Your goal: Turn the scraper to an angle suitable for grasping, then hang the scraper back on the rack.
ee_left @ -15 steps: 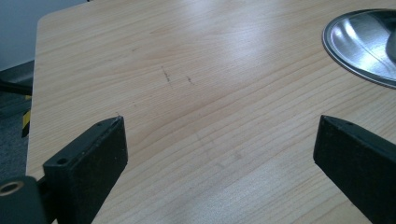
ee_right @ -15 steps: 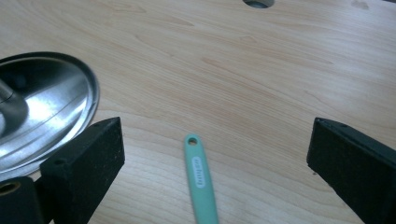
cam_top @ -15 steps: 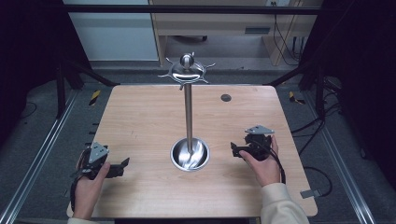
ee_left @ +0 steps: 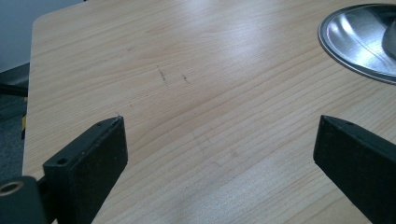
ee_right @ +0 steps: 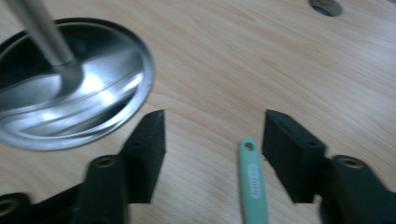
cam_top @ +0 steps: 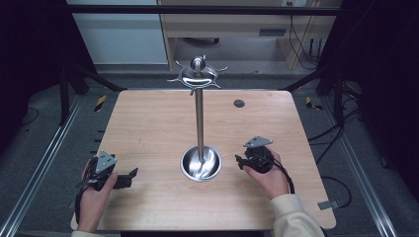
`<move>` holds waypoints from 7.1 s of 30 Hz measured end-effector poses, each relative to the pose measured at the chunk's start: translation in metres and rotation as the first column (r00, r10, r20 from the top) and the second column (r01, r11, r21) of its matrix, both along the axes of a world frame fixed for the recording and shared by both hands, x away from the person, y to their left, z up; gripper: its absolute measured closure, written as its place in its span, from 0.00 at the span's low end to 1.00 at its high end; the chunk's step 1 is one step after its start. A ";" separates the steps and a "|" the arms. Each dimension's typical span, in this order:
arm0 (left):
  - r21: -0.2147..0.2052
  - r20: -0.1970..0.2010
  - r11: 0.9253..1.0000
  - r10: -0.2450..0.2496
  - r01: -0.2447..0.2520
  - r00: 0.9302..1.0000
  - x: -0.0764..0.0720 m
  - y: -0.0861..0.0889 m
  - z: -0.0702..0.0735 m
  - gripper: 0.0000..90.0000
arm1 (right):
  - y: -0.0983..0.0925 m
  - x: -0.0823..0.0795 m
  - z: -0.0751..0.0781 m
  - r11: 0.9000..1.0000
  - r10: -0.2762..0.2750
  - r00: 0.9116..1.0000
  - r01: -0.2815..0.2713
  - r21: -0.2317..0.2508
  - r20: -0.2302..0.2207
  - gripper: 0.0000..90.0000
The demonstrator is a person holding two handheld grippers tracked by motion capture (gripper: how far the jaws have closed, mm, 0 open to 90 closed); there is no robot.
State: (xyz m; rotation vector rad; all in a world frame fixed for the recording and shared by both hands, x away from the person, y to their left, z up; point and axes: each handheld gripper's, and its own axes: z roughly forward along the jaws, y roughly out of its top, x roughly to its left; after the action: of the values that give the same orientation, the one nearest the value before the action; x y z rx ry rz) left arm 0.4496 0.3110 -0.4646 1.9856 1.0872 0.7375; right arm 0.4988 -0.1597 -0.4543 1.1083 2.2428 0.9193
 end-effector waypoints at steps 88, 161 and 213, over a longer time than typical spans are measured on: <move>0.024 0.001 1.000 -0.005 0.005 1.000 -0.006 -0.003 0.000 0.03 | -0.030 0.073 -0.004 0.962 -0.239 0.859 0.147 -0.230 -0.452 0.77; 0.028 -0.001 1.000 -0.012 0.012 1.000 -0.007 -0.005 0.000 0.03 | -0.039 0.028 0.141 0.995 -0.102 0.987 0.099 -0.031 -0.121 0.83; 0.031 0.009 0.999 -0.010 0.009 1.000 -0.007 -0.005 0.000 0.03 | -0.016 -0.018 0.234 0.972 0.076 0.977 -0.118 0.203 0.201 0.82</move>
State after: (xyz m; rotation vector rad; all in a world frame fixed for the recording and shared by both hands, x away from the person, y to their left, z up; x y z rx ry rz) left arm 0.4424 0.3064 -0.4643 2.0098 1.0663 0.7617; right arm 0.4807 -0.1760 -0.2202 0.9582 2.0921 1.2779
